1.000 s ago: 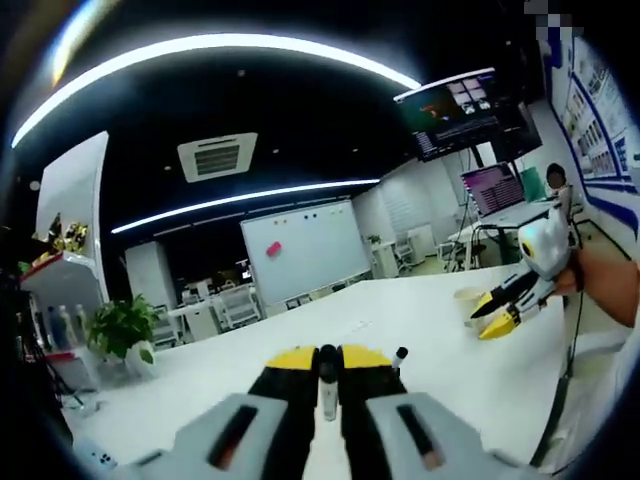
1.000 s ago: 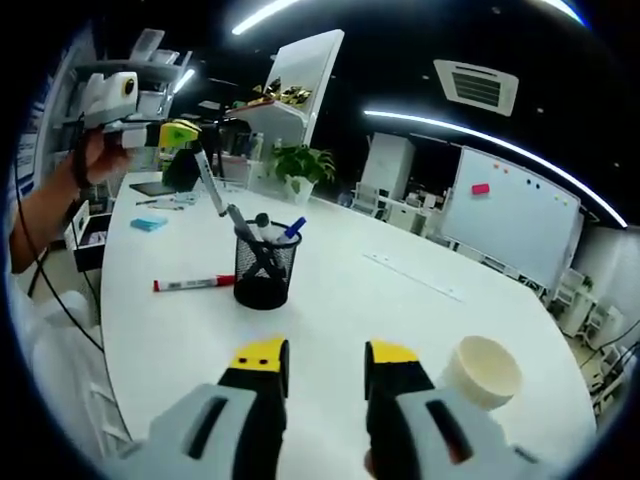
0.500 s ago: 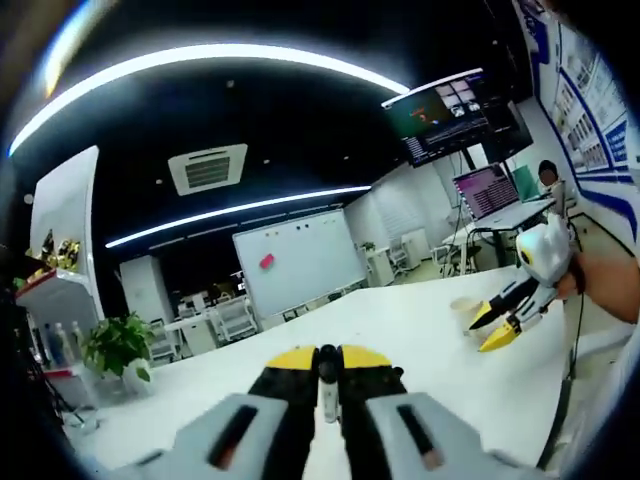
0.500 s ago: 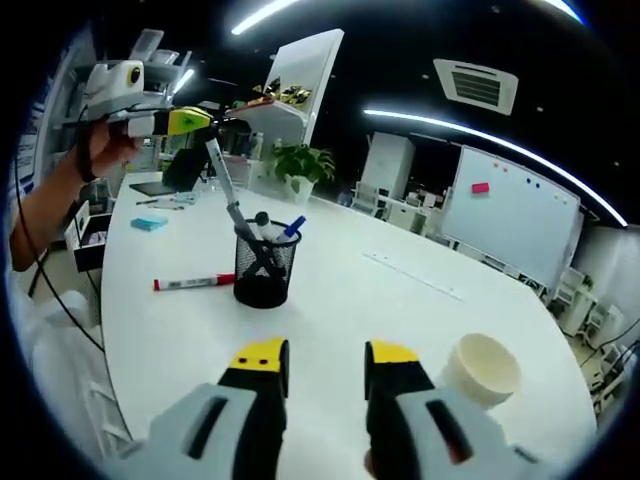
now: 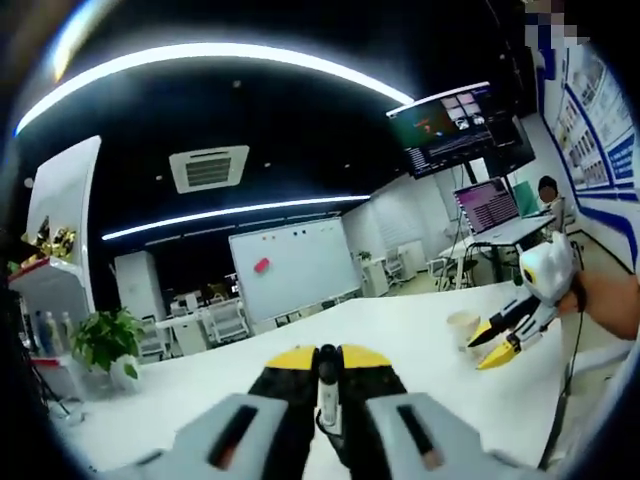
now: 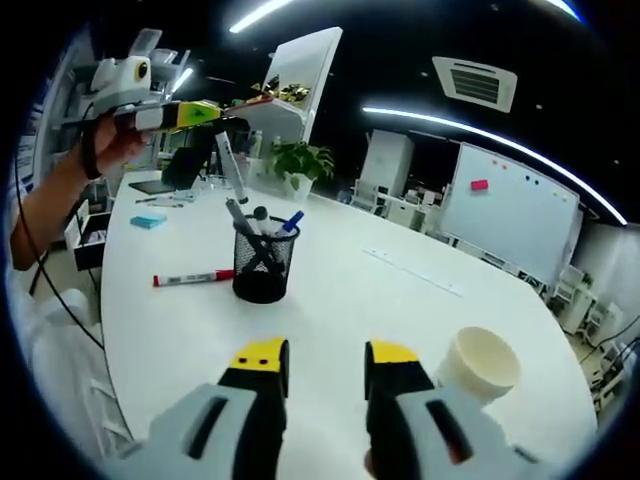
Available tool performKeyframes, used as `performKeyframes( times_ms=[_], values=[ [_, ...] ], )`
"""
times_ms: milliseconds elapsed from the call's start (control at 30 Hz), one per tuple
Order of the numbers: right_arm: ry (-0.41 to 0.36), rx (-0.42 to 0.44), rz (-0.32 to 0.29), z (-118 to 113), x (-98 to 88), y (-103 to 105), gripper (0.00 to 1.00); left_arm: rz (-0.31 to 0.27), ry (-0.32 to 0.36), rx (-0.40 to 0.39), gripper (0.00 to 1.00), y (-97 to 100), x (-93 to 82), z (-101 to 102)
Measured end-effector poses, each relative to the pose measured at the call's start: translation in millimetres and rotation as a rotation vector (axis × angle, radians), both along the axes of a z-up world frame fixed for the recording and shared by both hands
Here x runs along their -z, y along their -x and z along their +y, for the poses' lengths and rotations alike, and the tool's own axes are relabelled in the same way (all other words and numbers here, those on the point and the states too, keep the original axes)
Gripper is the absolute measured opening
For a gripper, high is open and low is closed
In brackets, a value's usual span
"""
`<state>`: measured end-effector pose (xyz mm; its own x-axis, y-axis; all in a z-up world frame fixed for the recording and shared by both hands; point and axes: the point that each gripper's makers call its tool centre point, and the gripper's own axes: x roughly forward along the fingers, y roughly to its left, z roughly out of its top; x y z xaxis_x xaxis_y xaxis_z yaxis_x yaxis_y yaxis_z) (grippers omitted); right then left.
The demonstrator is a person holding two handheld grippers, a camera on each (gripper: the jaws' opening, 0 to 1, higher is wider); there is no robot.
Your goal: Place the scattered laser pointers and whiteboard markers into the pen holder and stack the scattered paper cups together
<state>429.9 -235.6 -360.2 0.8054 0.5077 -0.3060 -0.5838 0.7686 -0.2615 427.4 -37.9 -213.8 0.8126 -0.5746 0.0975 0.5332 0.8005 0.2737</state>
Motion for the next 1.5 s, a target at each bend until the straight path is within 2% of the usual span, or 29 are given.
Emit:
performKeyframes(
  times_ms=[533, 633, 1500],
  values=[
    [0.0, 0.001, 0.006, 0, 1.1, 1, 0.3, 0.017, -0.008, 0.016, 0.08, -10.3, 7.8, -5],
    [0.003, -0.003, 0.007, 1, 1.6, 1, 0.3, 0.026, 0.008, 0.016, 0.08, -13.4, 8.3, -4],
    [0.015, -0.026, 0.013, 8, 4.2, 1, 0.3, 0.07, -0.028, 0.012, 0.08, -21.9, 29.5, -9]
  ],
)
